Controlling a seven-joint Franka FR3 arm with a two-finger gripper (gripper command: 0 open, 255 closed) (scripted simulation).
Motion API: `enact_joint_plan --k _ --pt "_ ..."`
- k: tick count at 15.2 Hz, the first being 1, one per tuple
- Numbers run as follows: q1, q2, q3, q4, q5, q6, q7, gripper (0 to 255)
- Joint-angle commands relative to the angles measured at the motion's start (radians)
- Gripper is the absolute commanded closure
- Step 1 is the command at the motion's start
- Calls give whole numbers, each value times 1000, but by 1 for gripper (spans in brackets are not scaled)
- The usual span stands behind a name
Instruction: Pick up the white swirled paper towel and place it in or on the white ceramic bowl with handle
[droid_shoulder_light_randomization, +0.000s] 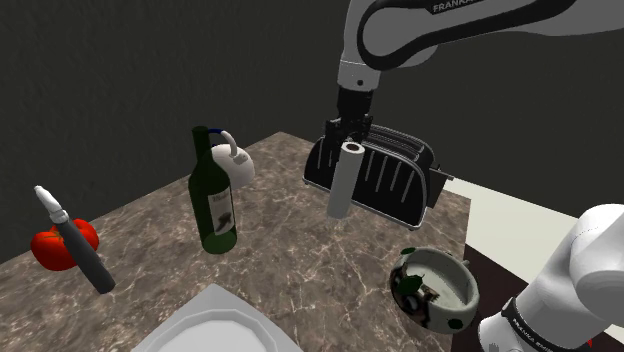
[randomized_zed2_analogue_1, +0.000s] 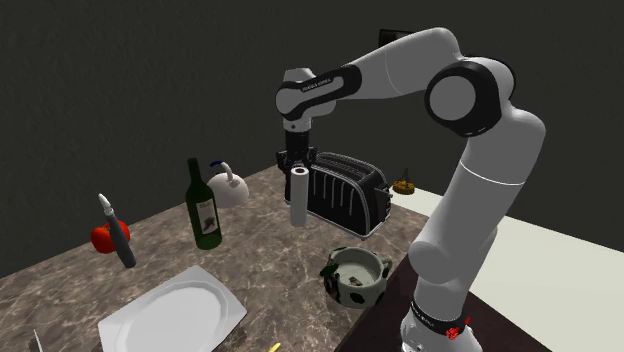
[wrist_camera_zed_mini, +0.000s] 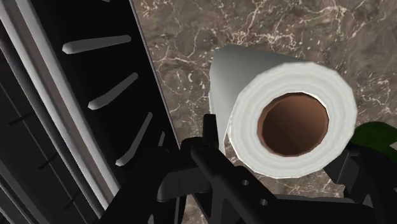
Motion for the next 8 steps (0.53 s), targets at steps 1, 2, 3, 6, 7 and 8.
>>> enact_joint_plan --k 1,2,3,6,7,8 --pt "0 -4 -1 22 0 -27 1 255" --pt "-1 -6 -1 33 0 -40 1 255" --pt "-1 -8 -1 45 0 -53 2 255" --pt "-1 -12 -2 81 -1 -93 4 255" --pt "-1 -13 -2 94 -1 -107 5 255" --pt "-2 -14 -3 106 -1 -120 5 255"
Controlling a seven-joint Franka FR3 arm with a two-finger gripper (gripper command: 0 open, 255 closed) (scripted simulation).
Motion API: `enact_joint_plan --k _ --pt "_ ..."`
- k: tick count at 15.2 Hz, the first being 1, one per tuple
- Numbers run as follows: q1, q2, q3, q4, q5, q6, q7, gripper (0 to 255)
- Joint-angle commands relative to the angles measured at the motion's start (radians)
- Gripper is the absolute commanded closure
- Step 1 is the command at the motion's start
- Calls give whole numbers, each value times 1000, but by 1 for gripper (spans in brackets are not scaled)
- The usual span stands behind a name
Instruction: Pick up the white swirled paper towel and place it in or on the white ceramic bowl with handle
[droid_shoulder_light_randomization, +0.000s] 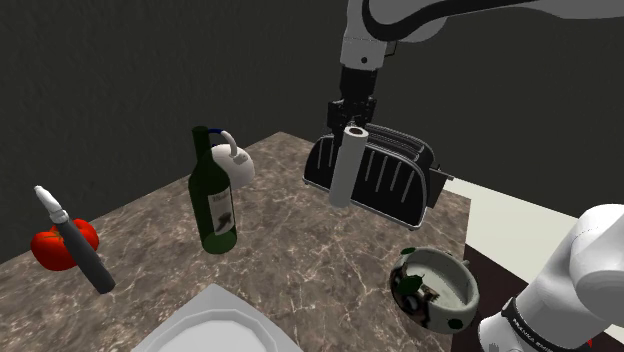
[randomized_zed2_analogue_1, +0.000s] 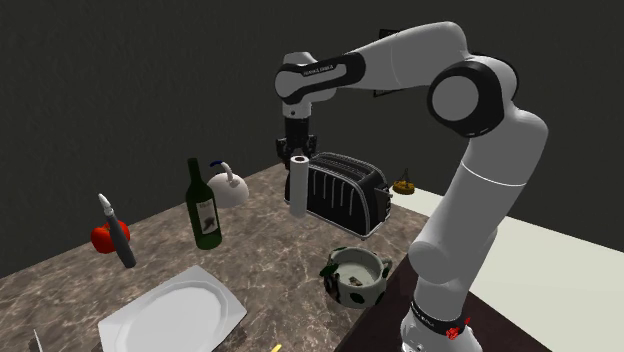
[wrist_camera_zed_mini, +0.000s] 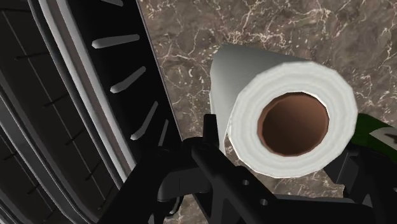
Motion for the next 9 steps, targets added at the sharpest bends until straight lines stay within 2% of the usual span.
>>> enact_joint_plan --k 1,9 --pt "0 0 -1 28 -1 -28 1 255" --pt "-2 4 -2 140 -3 -136 8 255"
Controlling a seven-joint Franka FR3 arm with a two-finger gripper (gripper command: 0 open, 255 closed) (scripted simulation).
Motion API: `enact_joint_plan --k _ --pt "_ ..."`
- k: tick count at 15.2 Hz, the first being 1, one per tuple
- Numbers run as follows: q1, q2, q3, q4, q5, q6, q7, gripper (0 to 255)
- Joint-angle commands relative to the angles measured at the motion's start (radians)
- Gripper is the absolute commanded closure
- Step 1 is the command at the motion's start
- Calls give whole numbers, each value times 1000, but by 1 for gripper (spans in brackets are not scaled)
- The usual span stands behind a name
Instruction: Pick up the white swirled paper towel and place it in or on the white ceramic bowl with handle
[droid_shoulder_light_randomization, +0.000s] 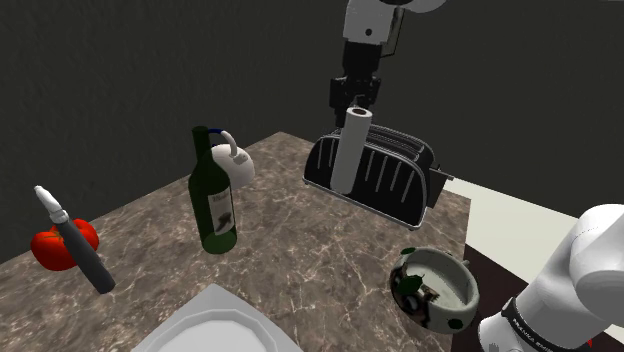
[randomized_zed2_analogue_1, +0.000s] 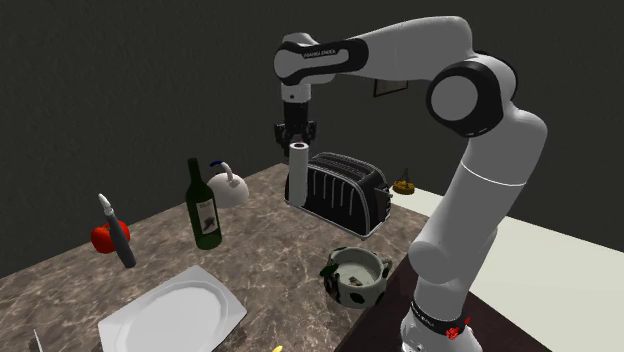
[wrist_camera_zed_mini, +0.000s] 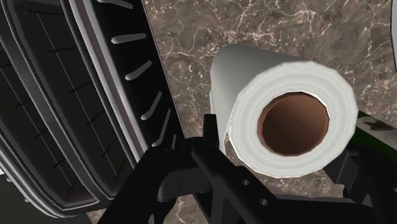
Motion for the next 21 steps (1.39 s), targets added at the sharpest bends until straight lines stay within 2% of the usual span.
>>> enact_joint_plan --k 1,4,12,21 --pt "-1 1 -2 32 -1 -31 0 255" --pt "-1 6 -2 70 -2 -64 2 255" --pt "8 -291 -12 -146 31 -144 -2 255" --pt "29 -598 -26 -282 55 -314 12 255"
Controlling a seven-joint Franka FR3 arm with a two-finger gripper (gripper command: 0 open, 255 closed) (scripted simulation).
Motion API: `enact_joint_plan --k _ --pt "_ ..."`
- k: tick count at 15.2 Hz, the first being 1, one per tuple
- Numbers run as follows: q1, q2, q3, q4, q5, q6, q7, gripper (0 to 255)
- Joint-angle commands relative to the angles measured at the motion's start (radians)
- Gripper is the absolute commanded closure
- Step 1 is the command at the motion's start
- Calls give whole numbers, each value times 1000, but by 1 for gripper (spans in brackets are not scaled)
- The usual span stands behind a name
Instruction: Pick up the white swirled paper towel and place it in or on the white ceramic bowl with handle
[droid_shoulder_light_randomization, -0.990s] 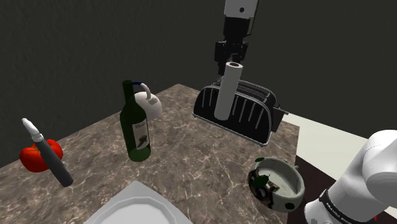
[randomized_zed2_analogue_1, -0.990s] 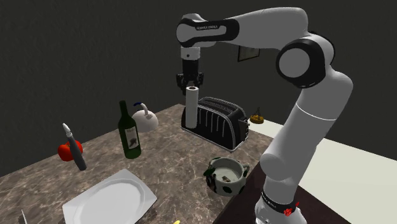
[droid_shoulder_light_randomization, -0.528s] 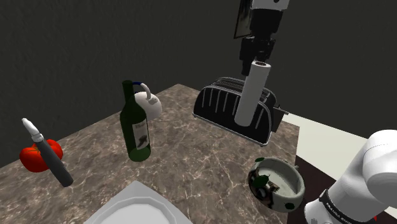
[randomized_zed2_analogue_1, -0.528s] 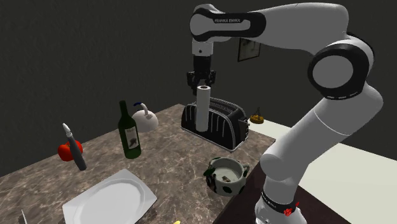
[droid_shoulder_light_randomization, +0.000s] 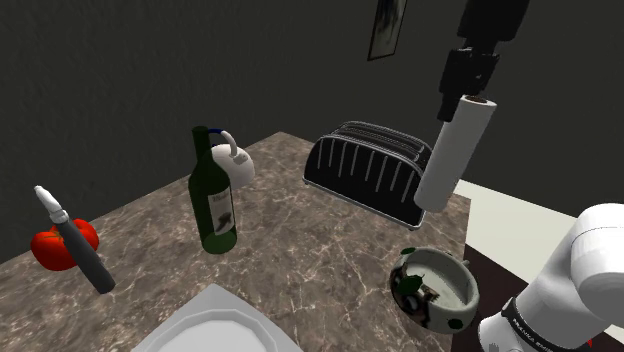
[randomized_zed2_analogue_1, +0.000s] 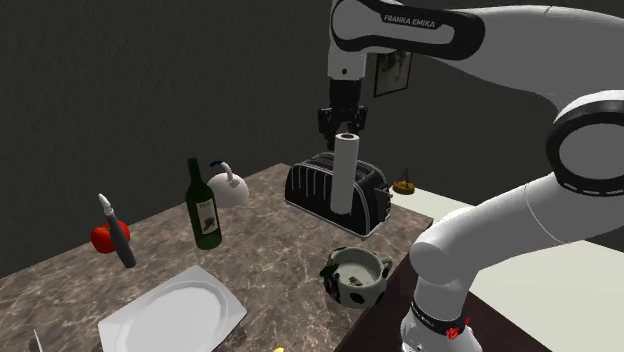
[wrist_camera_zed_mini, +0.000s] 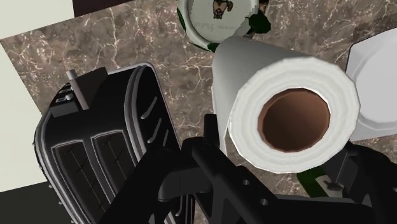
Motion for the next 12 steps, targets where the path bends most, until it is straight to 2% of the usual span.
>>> enact_joint_plan --k 1,6,12 --pt "5 -65 -3 -21 5 -46 5 255" --pt "18 -212 -9 -43 16 -169 23 255" --pt "20 -259 -4 -153 20 -106 16 255"
